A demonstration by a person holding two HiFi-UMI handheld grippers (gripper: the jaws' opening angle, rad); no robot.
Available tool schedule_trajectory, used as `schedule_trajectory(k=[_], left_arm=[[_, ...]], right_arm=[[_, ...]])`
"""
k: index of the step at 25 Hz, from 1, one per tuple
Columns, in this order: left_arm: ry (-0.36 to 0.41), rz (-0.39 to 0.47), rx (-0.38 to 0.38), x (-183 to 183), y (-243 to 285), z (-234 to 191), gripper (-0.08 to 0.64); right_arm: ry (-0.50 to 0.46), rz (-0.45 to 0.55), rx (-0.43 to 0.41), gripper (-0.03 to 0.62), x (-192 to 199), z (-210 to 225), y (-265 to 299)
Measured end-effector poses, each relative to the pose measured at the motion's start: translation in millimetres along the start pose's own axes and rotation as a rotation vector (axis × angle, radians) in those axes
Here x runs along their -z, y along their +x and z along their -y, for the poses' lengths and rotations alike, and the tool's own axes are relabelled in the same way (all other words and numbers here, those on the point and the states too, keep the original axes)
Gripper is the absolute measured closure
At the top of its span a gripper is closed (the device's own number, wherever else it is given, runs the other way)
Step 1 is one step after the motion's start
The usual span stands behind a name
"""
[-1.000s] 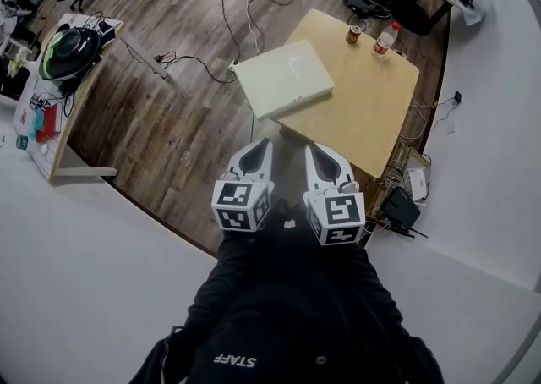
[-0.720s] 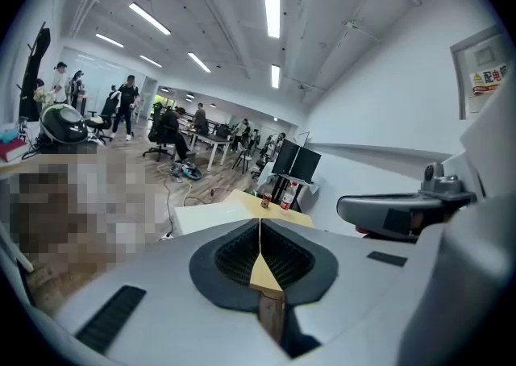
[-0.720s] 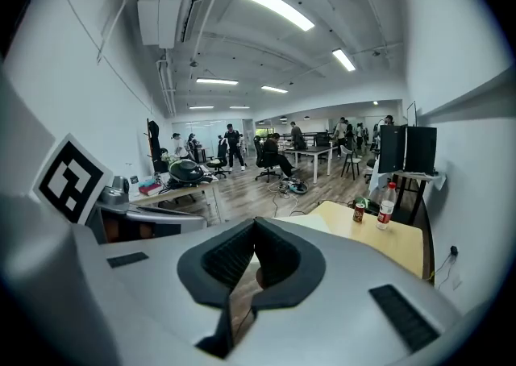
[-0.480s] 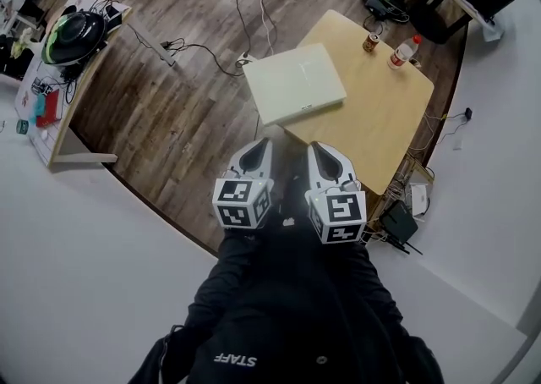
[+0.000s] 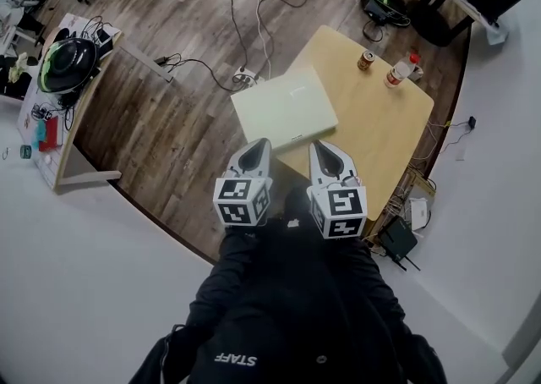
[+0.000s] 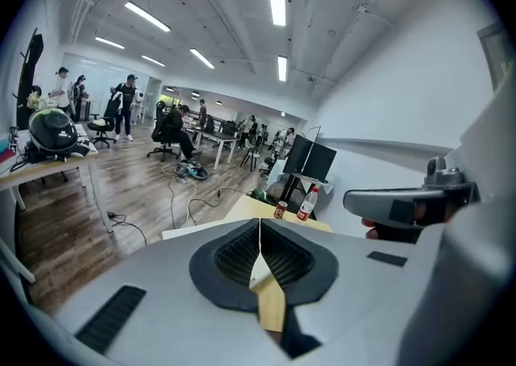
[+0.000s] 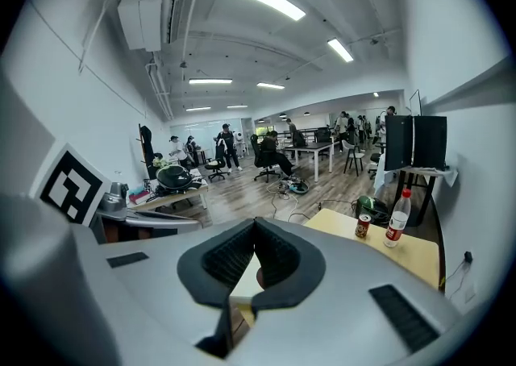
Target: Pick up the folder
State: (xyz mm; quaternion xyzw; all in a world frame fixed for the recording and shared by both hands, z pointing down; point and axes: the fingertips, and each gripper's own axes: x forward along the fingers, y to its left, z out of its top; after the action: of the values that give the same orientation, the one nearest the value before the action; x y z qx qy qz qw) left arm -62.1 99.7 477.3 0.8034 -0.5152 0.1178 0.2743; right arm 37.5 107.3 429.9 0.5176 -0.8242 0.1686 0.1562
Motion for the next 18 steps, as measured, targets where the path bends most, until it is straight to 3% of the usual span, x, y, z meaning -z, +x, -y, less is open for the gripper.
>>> schedule_trajectory(k=[9,18], left_arm=[[0.018,-0.122,-0.048,8,79,-14,0.526],[-0.017,-0.213,-0.109,32,114,-43,0.526]], right_arm=[[0.061,-0.073,0.007,0.571,11,74,42],[0.139,-0.156,0.018,0.571,45,121,70]])
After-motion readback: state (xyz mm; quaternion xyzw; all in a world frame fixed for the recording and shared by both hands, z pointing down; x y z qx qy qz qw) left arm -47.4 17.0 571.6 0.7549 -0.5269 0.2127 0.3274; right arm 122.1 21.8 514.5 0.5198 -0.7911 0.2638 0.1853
